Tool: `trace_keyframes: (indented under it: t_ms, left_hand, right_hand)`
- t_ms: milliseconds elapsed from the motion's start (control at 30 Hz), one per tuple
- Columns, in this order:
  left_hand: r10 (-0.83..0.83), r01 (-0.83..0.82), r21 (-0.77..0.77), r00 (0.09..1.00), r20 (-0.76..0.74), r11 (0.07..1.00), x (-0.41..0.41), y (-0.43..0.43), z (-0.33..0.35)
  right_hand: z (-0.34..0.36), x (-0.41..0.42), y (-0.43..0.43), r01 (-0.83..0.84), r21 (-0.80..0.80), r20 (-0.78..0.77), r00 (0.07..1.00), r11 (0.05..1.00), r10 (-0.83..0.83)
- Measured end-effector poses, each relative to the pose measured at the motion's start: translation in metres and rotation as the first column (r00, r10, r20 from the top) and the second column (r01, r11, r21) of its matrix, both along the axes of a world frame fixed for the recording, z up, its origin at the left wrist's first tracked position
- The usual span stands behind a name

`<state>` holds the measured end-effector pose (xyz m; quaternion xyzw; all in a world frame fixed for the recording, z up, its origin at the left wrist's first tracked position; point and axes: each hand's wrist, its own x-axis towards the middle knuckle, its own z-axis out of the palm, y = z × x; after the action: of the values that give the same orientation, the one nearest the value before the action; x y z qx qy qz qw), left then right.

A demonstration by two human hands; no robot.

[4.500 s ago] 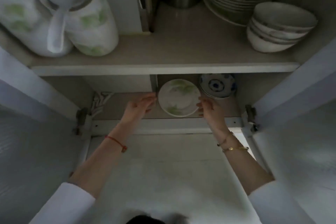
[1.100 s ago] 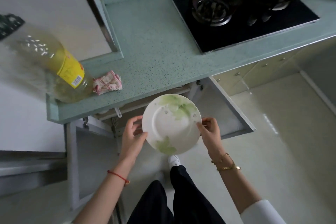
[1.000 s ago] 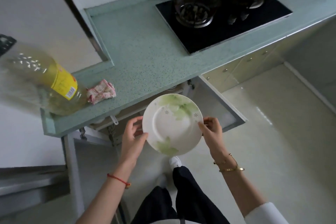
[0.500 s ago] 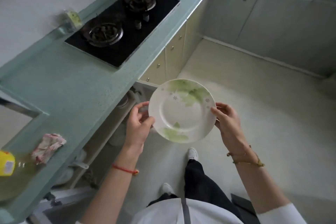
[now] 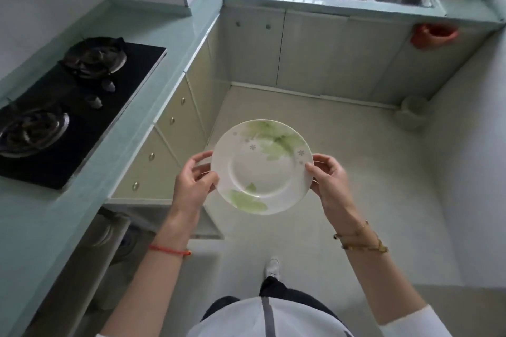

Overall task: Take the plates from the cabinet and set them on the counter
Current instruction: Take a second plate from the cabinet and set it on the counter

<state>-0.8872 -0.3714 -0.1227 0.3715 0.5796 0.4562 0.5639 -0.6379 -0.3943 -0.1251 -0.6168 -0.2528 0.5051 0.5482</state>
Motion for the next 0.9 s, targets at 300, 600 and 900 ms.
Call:
trace_keyframes:
  t_ms: [300, 600, 900]
  left_hand:
    - [-0.019, 0.019, -0.005, 1.0, -0.001, 1.0, 0.073, 0.117, 0.01]
    - [-0.05, 0.05, 0.006, 0.999, -0.01, 0.999, 0.112, 0.275, -0.003]
    - [-0.085, 0.087, 0.049, 0.995, -0.043, 0.995, 0.136, 0.452, 0.014]
  right_hand:
    - [0.007, 0.072, 0.112, 0.021, 0.007, 0.026, 0.999, 1.0, -0.021]
    - [-0.003, 0.11, 0.26, 0.062, 0.015, 0.056, 0.997, 0.998, -0.062]
    - [0.0, 0.131, 0.432, 0.102, 0.054, 0.056, 0.993, 0.993, -0.105]
